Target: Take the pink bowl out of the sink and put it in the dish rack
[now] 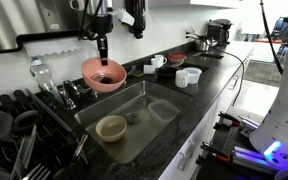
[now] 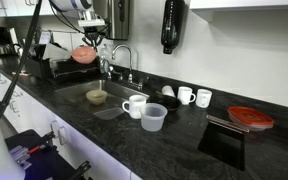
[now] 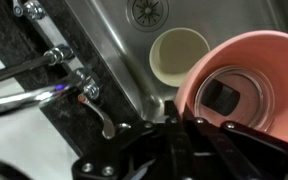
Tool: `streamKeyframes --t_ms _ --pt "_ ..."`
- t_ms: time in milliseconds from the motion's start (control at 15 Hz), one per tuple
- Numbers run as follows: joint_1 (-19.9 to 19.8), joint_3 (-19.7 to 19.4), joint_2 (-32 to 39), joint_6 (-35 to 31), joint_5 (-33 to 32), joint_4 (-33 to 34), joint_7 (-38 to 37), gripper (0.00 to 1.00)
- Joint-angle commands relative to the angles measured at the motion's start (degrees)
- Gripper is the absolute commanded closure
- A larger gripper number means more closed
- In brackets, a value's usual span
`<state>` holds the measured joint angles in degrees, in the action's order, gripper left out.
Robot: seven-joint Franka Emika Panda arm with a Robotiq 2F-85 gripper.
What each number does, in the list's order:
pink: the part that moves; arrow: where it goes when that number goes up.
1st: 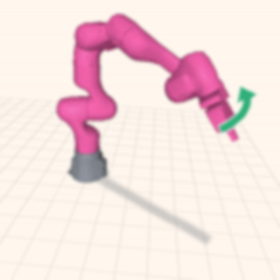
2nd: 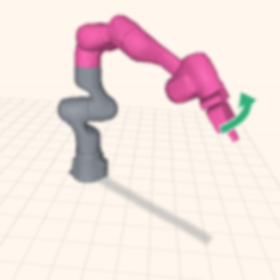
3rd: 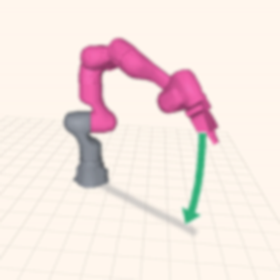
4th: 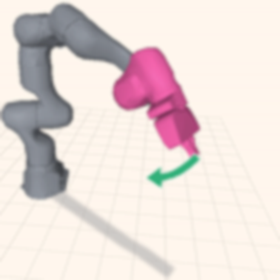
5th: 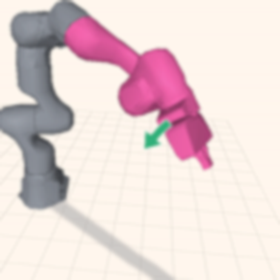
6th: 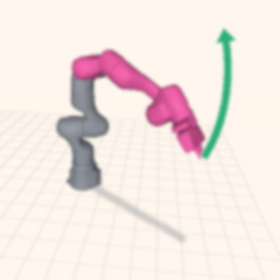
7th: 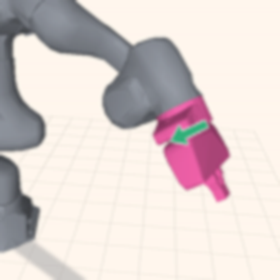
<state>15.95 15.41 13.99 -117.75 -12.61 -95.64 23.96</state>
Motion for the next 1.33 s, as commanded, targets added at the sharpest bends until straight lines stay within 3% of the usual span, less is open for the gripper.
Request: streamKeyframes --t_ms 0,267,533,1067,1133,1267 --pt "0.25 1.2 4.97 0.7 1.36 9.47 6.01 0.99" --pt "2.34 3.13 12.01 1.5 1.33 20.39 10.93 0.99" --pt "4.08 4.73 14.55 3.05 2.17 25.23 12.66 0.99" --pt "3.84 8.54 12.54 1.14 5.46 22.96 18.12 0.99" --pt "4.12 7.66 11.85 1.69 4.69 22.11 14.12 0.95" --pt "4.29 8.16 12.01 1.65 4.69 22.1 15.18 0.95"
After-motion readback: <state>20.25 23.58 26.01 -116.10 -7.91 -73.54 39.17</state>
